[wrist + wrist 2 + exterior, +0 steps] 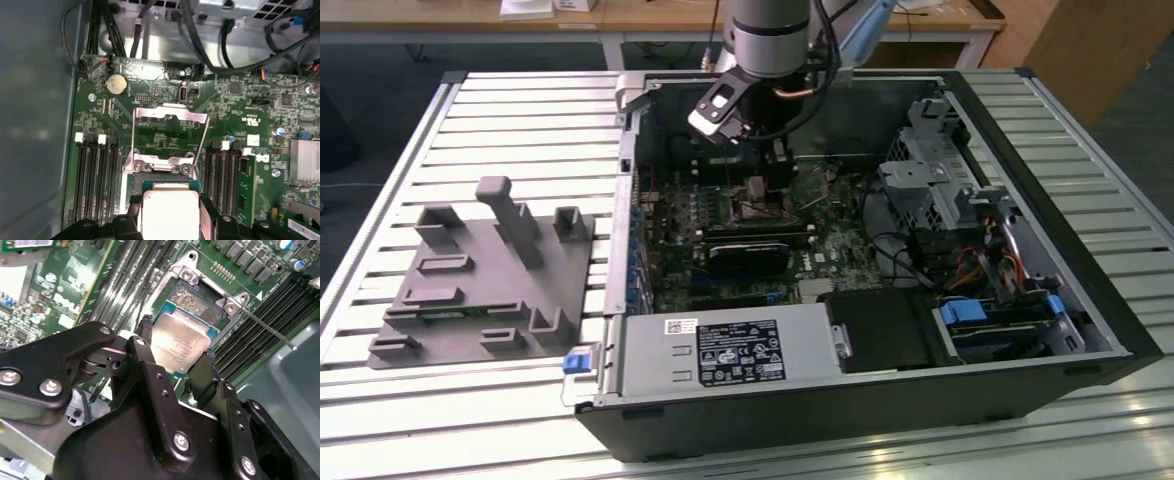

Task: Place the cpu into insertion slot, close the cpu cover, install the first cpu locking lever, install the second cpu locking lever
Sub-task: 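Place the cpu into insertion slot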

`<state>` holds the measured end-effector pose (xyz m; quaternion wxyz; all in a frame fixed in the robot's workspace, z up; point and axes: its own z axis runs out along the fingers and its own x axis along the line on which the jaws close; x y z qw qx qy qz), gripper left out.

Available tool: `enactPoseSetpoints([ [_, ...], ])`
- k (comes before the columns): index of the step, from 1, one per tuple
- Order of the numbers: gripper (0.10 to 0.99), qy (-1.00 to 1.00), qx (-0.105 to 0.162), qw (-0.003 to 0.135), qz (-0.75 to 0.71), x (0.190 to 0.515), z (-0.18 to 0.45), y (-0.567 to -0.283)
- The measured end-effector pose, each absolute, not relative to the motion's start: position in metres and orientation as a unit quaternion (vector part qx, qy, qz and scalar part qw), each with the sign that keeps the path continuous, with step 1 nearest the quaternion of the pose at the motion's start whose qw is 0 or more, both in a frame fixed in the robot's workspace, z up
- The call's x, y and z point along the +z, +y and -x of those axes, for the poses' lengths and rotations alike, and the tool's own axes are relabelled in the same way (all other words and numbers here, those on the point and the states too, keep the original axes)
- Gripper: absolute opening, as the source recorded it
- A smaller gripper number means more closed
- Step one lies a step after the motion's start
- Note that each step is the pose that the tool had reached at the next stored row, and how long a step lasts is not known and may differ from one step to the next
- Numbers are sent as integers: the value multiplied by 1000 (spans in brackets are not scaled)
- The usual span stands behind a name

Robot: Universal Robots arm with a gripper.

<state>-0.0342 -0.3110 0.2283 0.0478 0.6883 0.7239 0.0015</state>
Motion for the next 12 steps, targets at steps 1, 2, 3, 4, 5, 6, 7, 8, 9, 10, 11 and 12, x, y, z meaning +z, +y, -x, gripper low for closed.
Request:
enactPoseSetpoints([
  [1, 541, 724, 1, 48, -689, 227, 34, -310],
  [2, 541, 723, 1, 48, -689, 225, 35, -309],
  [3, 541, 722, 1, 48, -690, 223, 35, -308],
  [4, 541, 721, 1, 48, -691, 221, 36, -308],
  [5, 541, 720, 1, 48, -692, 220, 36, -308],
  [6, 541, 719, 1, 48, -694, 219, 36, -308],
  [7, 541, 718, 1, 48, -695, 217, 37, -308],
  [8, 541, 717, 1, 48, -695, 216, 37, -308],
  [9, 541, 717, 1, 48, -695, 215, 37, -308],
  [10, 541, 717, 1, 48, -696, 214, 37, -308],
  [11, 541, 717, 1, 48, -696, 213, 37, -308],
  [12, 541, 717, 1, 48, -696, 212, 37, -308],
])
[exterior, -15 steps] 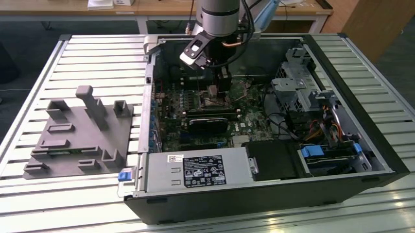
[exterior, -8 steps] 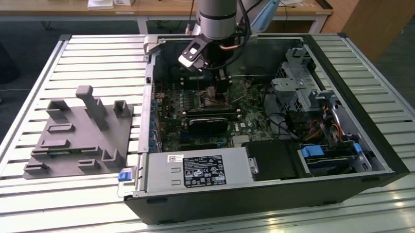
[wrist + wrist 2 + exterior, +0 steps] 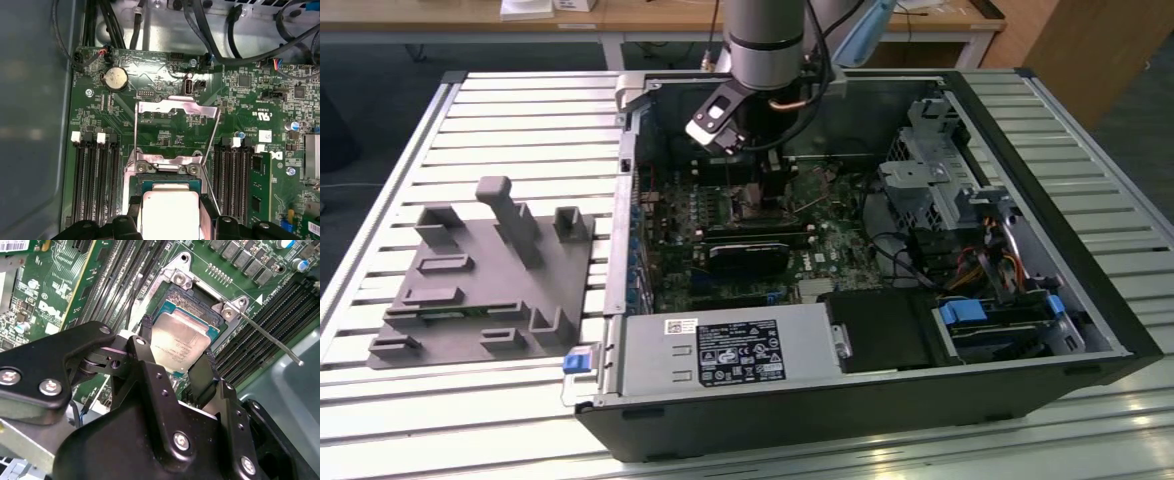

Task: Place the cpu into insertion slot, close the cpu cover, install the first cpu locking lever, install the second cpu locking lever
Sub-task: 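Place the cpu into insertion slot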

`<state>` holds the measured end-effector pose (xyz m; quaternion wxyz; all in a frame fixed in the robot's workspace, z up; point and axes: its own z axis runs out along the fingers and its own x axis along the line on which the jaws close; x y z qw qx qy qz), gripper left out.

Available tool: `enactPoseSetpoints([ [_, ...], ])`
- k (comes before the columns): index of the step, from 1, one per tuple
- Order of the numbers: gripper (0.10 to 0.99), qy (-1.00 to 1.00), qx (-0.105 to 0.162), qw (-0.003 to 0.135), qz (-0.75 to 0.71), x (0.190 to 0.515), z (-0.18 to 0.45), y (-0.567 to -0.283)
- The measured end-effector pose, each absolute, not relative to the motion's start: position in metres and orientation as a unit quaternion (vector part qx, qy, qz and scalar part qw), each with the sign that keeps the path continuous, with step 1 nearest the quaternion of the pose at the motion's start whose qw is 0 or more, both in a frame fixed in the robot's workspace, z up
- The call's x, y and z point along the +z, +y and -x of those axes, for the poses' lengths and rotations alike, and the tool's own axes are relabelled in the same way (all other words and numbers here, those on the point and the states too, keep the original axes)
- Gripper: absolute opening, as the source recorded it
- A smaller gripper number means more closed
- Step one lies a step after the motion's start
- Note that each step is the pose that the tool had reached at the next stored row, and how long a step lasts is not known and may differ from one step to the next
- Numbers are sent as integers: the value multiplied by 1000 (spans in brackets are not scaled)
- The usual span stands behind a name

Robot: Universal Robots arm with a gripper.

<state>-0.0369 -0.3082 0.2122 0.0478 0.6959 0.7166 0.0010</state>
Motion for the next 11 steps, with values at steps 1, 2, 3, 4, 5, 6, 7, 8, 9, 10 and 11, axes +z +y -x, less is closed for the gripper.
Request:
enactPoseSetpoints([
  [1, 541, 717, 1, 48, -696, 211, 37, -308],
  [2, 541, 717, 1, 48, -696, 210, 37, -308],
  [3, 541, 717, 1, 48, -696, 210, 37, -308],
  [4, 541, 717, 1, 48, -696, 209, 38, -308],
  [5, 541, 717, 1, 48, -696, 208, 38, -308],
  [6, 541, 717, 1, 48, -696, 207, 39, -308],
  [7, 541, 717, 1, 48, -696, 206, 39, -308],
  [8, 541, 717, 1, 48, -696, 206, 39, -308],
  [9, 541, 717, 1, 48, -696, 205, 39, -308],
  [10, 541, 717, 1, 48, -696, 204, 39, -308],
  [11, 541, 717, 1, 48, -696, 203, 39, -308],
])
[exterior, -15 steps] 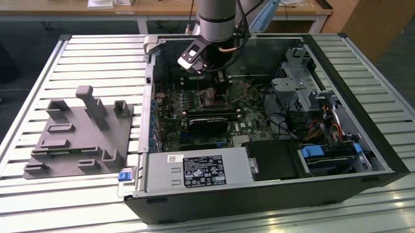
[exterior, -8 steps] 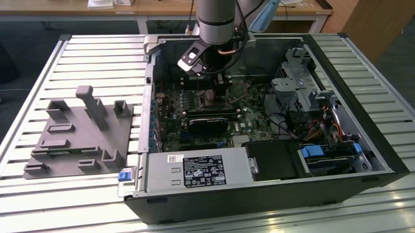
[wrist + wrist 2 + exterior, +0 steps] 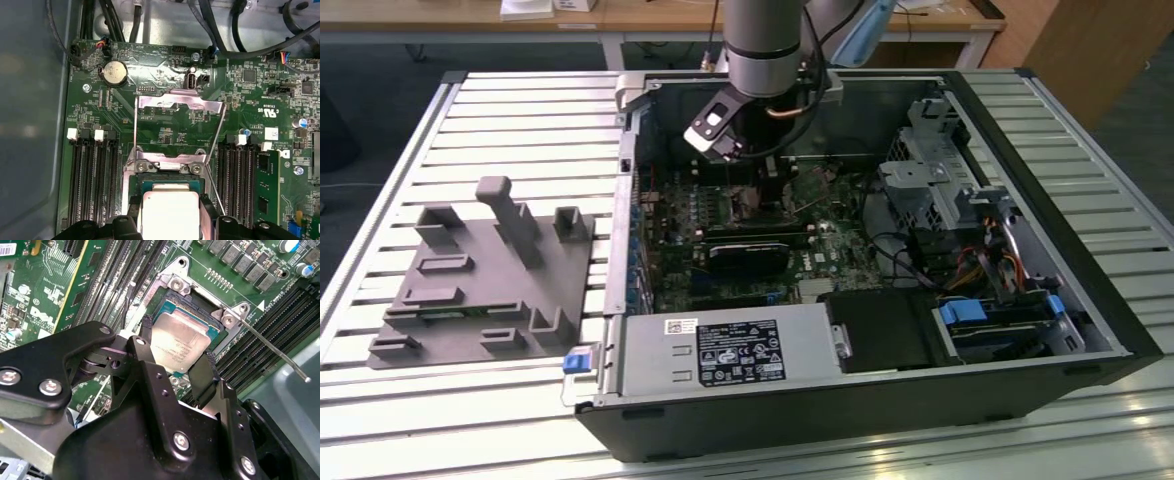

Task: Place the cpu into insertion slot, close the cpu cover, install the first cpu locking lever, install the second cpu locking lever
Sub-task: 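Place the cpu into insertion slot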

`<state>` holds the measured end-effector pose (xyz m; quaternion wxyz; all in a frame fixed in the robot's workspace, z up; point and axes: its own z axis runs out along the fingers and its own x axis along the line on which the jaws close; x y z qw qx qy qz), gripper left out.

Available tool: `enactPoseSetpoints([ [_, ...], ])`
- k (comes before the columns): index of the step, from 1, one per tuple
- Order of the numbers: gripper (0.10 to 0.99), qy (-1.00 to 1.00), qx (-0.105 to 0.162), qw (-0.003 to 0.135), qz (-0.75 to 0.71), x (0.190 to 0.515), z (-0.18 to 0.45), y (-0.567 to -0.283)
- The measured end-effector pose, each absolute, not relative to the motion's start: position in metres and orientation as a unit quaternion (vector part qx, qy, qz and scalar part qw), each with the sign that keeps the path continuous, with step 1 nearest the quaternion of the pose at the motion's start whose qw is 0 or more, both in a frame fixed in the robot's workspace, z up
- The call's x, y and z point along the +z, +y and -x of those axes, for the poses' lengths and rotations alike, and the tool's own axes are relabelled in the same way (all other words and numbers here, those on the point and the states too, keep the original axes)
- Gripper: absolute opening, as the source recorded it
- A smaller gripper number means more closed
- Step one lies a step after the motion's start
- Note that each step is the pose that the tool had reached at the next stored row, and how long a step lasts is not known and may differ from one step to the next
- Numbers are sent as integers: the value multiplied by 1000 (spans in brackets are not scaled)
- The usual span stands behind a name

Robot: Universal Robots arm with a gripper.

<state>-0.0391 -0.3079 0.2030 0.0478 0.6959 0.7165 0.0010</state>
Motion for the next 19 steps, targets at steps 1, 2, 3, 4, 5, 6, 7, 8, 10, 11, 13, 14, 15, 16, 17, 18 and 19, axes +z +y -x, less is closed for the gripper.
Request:
enactPoseSetpoints([
  [1, 541, 716, 1, 48, -696, 202, 39, -308],
  [2, 541, 716, 1, 48, -696, 202, 39, -308],
  [3, 541, 716, 1, 48, -696, 201, 39, -308],
  [4, 541, 716, 1, 48, -696, 200, 39, -308],
  [5, 541, 716, 1, 47, -696, 199, 39, -308],
  [6, 541, 716, 0, 47, -696, 199, 39, -308],
  [7, 541, 716, 0, 47, -696, 198, 39, -308],
  [8, 541, 716, 0, 47, -696, 198, 39, -308],
  [10, 541, 716, 0, 47, -696, 197, 39, -308],
  [11, 541, 716, 0, 47, -697, 196, 39, -308],
  [13, 541, 716, 0, 46, -697, 196, 38, -308],
  [14, 541, 716, -1, 46, -697, 195, 38, -308],
  [15, 541, 716, -1, 46, -697, 195, 38, -308],
  [16, 541, 715, -1, 46, -697, 194, 38, -307],
  [17, 541, 715, -1, 46, -697, 194, 38, -307],
  [18, 541, 715, -1, 46, -697, 193, 38, -307],
  [19, 541, 715, -1, 46, -698, 193, 38, -307],
])
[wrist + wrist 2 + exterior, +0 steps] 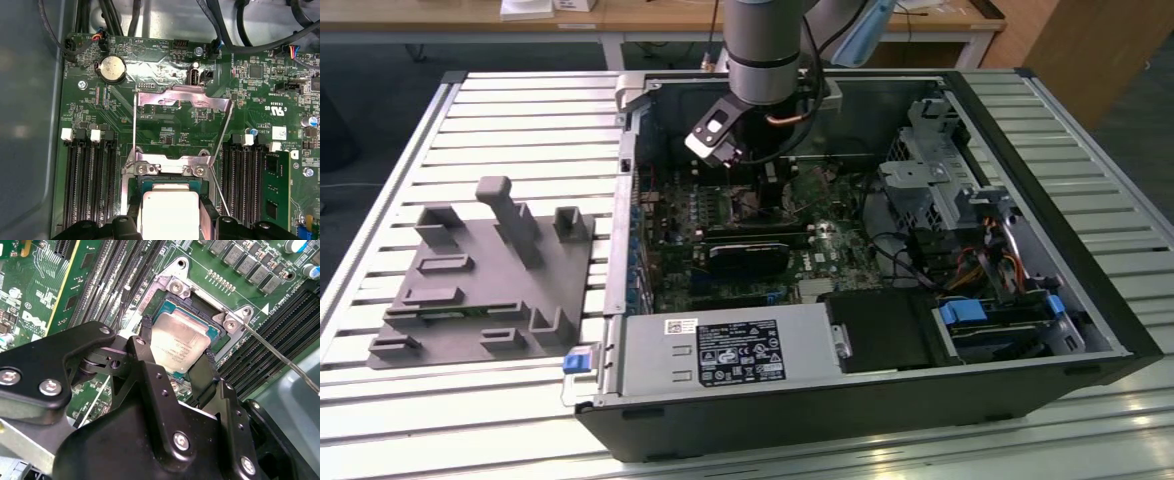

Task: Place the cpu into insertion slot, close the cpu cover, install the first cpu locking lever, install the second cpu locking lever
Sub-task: 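Place the cpu into insertion slot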

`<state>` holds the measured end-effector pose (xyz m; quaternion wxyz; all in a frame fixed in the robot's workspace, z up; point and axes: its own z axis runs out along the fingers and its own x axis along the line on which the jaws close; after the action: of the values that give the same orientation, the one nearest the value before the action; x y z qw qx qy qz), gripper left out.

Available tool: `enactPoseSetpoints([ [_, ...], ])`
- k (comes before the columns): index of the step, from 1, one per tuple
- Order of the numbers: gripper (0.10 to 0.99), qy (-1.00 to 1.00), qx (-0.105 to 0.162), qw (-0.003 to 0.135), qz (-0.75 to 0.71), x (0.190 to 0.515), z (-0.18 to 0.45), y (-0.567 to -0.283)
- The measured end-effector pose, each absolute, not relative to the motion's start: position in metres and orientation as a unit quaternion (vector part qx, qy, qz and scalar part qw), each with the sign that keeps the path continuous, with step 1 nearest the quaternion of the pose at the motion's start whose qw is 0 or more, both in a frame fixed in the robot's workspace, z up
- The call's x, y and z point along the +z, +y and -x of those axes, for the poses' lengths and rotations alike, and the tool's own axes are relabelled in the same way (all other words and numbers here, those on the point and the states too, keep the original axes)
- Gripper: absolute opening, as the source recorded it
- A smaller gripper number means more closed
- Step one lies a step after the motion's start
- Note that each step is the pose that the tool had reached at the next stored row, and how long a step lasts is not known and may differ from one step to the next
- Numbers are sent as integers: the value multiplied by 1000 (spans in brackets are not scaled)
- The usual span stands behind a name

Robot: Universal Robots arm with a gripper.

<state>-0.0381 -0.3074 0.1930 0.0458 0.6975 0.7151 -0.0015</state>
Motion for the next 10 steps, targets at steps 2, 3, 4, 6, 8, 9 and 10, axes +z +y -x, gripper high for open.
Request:
enactPoseSetpoints([
  [2, 541, 715, -1, 46, -698, 193, 38, -307],
  [3, 541, 715, -1, 46, -698, 193, 38, -307],
  [4, 541, 715, -1, 46, -698, 193, 38, -307],
  [6, 541, 715, -1, 46, -698, 193, 38, -307],
  [8, 541, 715, -1, 46, -698, 193, 38, -307],
  [9, 541, 715, -1, 46, -698, 193, 38, -307],
  [10, 553, 715, -1, 46, -698, 192, 38, -307],
])
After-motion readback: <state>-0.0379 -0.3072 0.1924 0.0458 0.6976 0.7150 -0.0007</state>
